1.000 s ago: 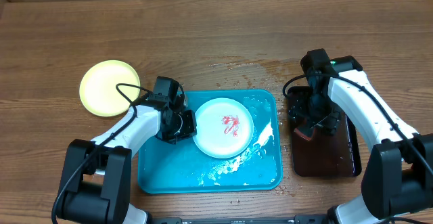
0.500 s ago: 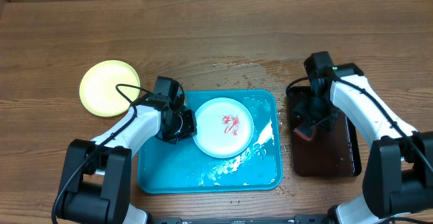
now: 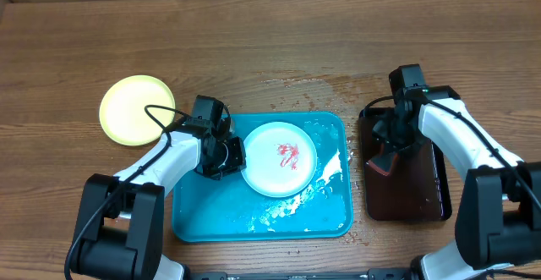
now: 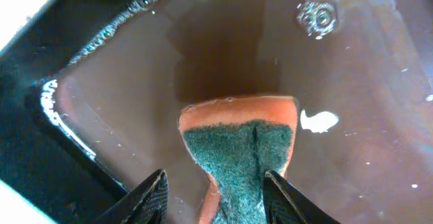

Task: Clean dirty plates on tray and stack at the side
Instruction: 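Lower the right gripper into the dark tray and grasp the sponge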

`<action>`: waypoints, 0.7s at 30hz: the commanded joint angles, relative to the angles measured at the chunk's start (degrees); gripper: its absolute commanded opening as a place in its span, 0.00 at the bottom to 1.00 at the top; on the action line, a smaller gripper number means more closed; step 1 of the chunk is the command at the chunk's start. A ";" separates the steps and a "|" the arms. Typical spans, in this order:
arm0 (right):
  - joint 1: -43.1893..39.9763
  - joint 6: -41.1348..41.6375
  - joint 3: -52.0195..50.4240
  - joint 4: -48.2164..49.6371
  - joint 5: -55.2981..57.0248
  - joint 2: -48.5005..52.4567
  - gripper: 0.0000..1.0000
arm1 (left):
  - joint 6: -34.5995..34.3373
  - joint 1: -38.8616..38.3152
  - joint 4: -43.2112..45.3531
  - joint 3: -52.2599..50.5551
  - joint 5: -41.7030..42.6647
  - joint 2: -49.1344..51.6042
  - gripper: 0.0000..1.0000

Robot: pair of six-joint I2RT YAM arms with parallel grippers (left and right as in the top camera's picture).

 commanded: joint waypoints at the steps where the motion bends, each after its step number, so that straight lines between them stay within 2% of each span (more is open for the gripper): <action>1: -0.24 0.33 -0.02 0.07 0.35 3.06 0.48 | -0.28 -0.11 -0.98 -0.74 -2.80 2.05 0.04; 8: -0.24 0.28 -0.04 -0.13 0.42 3.45 0.45 | -0.26 -0.11 -1.07 -0.74 -2.80 2.05 0.04; 9: -0.24 0.28 -0.17 -0.04 0.44 3.45 0.29 | -0.26 -0.11 -1.14 -0.74 -2.80 2.05 0.04; 10: -0.24 0.31 -0.44 0.24 0.46 3.45 0.19 | -0.26 -0.11 -1.25 -0.74 -2.80 2.05 0.04; 11: -0.24 0.33 -0.87 0.74 0.42 3.45 0.04 | -0.20 -0.11 -1.33 -0.74 -2.80 2.05 0.04; 17: -0.24 0.28 -6.03 4.59 0.63 3.45 0.04 | 1.75 -0.11 -1.86 -0.74 -2.80 2.05 0.04; 21: -0.24 0.20 -4.90 1.51 2.25 3.02 0.04 | 2.36 -0.13 -1.95 -0.74 -2.80 2.05 0.04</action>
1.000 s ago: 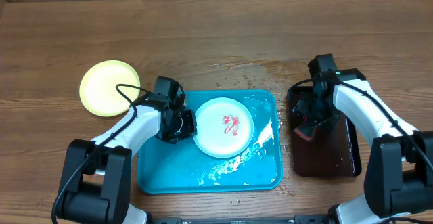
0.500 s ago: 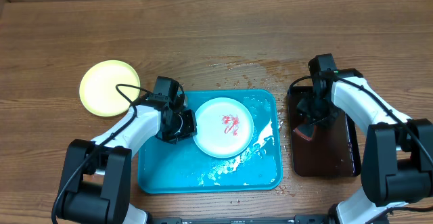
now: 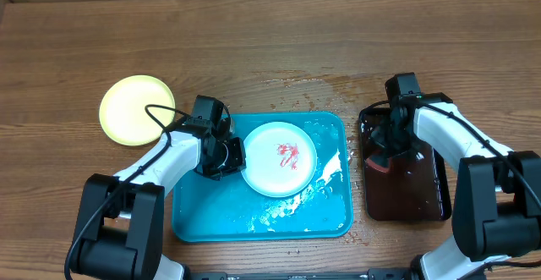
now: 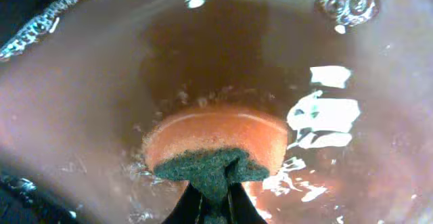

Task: Clean dirty plates on tray and stack at the side
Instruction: 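Lower the right gripper into the dark tray and grasp the sponge, then carry the sponge with the right gripper onto the held white plate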

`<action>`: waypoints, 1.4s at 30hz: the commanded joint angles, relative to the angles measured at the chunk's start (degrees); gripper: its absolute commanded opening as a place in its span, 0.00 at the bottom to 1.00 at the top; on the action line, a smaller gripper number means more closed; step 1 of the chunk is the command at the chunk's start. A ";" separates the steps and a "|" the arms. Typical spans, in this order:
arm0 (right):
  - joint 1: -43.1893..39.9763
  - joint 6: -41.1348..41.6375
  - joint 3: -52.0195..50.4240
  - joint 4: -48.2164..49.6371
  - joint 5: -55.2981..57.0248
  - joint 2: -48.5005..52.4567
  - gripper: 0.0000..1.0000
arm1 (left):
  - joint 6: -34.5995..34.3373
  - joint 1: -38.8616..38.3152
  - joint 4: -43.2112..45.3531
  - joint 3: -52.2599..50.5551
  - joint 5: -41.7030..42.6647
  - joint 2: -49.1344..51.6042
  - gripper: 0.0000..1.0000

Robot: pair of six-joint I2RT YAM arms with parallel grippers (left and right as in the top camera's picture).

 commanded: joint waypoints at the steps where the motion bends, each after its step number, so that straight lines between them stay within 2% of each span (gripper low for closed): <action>1: -0.22 -0.07 -0.24 -4.04 1.79 0.22 0.04 | 1.57 -0.13 -1.36 -0.83 -2.71 2.03 0.04; 10: -0.22 -2.78 12.02 -16.76 5.35 -7.85 0.04 | 1.97 -0.13 -2.51 -0.83 -2.60 2.03 0.04; 17: 0.00 -16.55 13.70 -18.32 1.81 -9.68 0.04 | 5.60 -0.13 -2.54 -0.83 -2.62 2.03 0.04; 22: -0.07 -8.46 11.82 -20.22 2.51 -9.51 0.04 | 6.54 -0.13 -2.73 -0.83 -2.80 2.03 0.04; 26: -0.07 -8.22 7.26 -16.57 0.96 -9.51 0.04 | 8.59 -0.13 -2.71 -0.83 -2.80 2.03 0.04; 29: -0.04 -17.31 2.69 -10.93 -6.91 -9.51 0.04 | 10.45 -0.13 -2.95 -0.83 -2.80 2.03 0.04; 30: -0.04 -22.73 1.79 -9.38 -13.22 -9.53 0.04 | 11.23 -0.13 -3.26 -0.83 -2.80 2.03 0.04; 32: 0.00 -26.73 2.80 -9.11 -18.40 -9.94 0.04 | 12.22 -0.13 -3.39 -0.83 -2.80 2.03 0.04; 35: 0.48 -30.60 5.64 -9.60 -22.71 -11.91 0.04 | 13.99 -0.13 -3.39 -0.83 -2.82 2.03 0.04; 40: 1.22 -31.85 10.75 -11.52 -23.54 -15.96 0.04 | 14.47 -0.13 -3.56 -0.83 -2.80 2.03 0.04; 42: 1.66 -34.86 11.19 -11.80 -28.44 -17.11 0.04 | 14.43 -0.13 -3.54 -0.83 -2.78 2.03 0.04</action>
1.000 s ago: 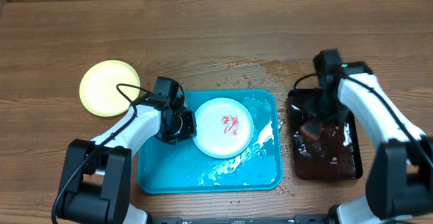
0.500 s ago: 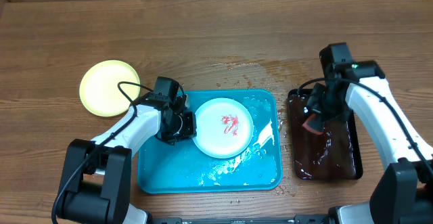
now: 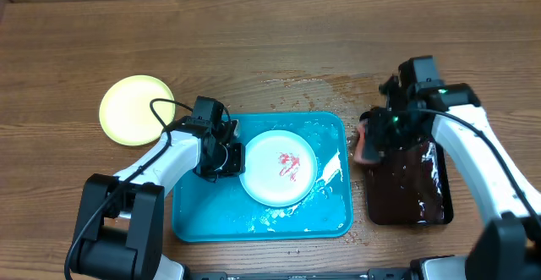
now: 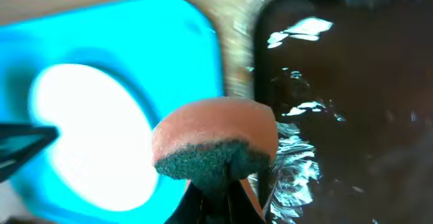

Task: Clean dirty plates on tray and stack at the side
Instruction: 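Carry the sponge with the right gripper onto the held white plate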

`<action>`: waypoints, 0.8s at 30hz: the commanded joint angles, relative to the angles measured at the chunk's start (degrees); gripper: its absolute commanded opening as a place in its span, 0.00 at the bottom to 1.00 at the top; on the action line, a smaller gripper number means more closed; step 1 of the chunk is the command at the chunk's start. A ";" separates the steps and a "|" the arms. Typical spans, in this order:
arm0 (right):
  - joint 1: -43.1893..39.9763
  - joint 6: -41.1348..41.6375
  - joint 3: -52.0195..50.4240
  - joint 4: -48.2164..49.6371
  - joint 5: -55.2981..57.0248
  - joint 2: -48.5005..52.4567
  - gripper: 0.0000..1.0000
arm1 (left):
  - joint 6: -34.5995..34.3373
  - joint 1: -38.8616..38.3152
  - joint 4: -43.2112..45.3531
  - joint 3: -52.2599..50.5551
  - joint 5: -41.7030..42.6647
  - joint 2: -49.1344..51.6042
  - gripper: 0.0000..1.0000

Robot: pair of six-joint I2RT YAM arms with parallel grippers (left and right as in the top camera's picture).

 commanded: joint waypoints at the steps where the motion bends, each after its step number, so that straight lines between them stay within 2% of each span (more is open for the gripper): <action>1: 1.11 -6.82 3.28 -0.42 -10.40 -4.52 0.04 | 2.21 -0.13 -0.87 -1.07 -2.84 1.99 0.04; 4: 3.32 -7.02 3.21 -0.39 -15.96 -4.44 0.04 | 2.21 -0.13 -0.87 -1.07 -2.84 1.99 0.04; 8: 9.49 -6.21 1.99 2.25 -16.46 -4.42 0.04 | 2.19 -0.13 -0.90 -1.07 -2.64 1.99 0.04; 14: 18.51 5.27 -2.89 13.55 -11.85 -3.17 0.04 | 2.14 -0.13 -1.03 -1.07 -2.58 1.99 0.04; 18: 21.57 10.34 -6.10 21.33 -11.72 0.57 0.04 | 2.14 -0.13 -1.44 -1.07 -2.60 1.99 0.04; 24: 24.28 11.78 -6.84 26.53 -11.98 9.16 0.04 | 2.14 -0.13 -2.03 -1.07 -1.42 1.99 0.04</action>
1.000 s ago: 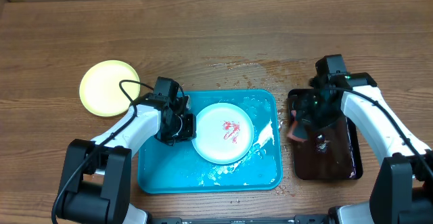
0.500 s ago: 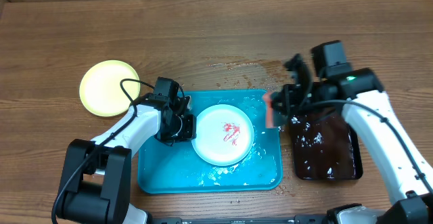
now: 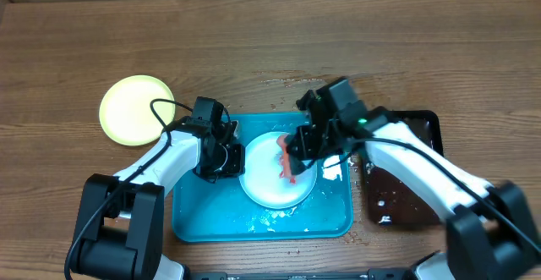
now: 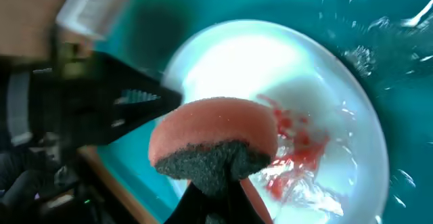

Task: Clean dirty plates on tray and stack at the side
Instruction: 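Carry the sponge with the right gripper onto the held white plate, then scrub the red sauce on the white plate with the sponge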

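A white plate (image 3: 269,183) with a red smear (image 4: 298,153) lies in the blue tray (image 3: 262,221). My right gripper (image 4: 215,195) is shut on an orange sponge with a green scouring side (image 4: 213,136), held over the plate's right part (image 3: 296,157). At the plate's left rim sits my left gripper (image 3: 226,156), with its fingers (image 4: 145,102) against that rim; whether it grips cannot be told. A clean yellow plate (image 3: 135,108) rests on the table at the far left.
A dark brown basin of water (image 3: 414,191) stands right of the tray. Water drops lie on the wood behind the tray (image 3: 296,84) and in the tray's bottom. Bare wooden table (image 3: 254,26) stretches behind.
My right gripper, still shut on the sponge, has moved left from over the basin's left edge to above the white plate. The left gripper stays at the plate's left rim.
The sponge lay in the brown basin's water between my open right fingers. Then the gripper was shut on it in the water. Later it held the sponge clear at the basin's left edge, and now over the smeared plate. The left gripper stayed by the plate throughout.
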`<action>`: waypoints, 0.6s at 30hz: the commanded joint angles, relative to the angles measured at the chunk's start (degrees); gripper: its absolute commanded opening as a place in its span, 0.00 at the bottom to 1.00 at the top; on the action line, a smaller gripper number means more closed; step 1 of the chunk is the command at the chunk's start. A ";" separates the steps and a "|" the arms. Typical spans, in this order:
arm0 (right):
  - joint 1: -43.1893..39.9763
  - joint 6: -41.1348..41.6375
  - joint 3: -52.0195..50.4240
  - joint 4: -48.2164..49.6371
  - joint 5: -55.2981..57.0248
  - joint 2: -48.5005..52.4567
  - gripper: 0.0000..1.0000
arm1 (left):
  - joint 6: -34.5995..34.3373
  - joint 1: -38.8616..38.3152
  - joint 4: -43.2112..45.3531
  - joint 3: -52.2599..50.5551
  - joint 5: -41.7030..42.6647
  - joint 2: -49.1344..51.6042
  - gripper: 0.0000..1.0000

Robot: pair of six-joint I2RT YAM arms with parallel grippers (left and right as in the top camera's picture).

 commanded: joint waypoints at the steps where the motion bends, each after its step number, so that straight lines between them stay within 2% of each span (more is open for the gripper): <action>1: 1.31 2.23 -0.48 1.75 -0.09 3.69 0.04 | 1.92 -0.13 -1.25 -1.07 -0.59 1.99 0.04; 7: 1.66 2.86 -0.46 2.03 1.68 6.08 0.04 | 3.15 -0.17 -1.31 -1.07 3.65 1.99 0.04; 14: 1.66 2.82 -0.48 -7.54 21.86 6.10 0.04 | 3.19 -0.70 -1.25 -1.07 6.03 1.99 0.04; 18: 2.14 2.27 -0.48 -10.75 26.49 6.10 0.04 | 2.71 -1.51 -0.92 -1.07 6.21 1.99 0.04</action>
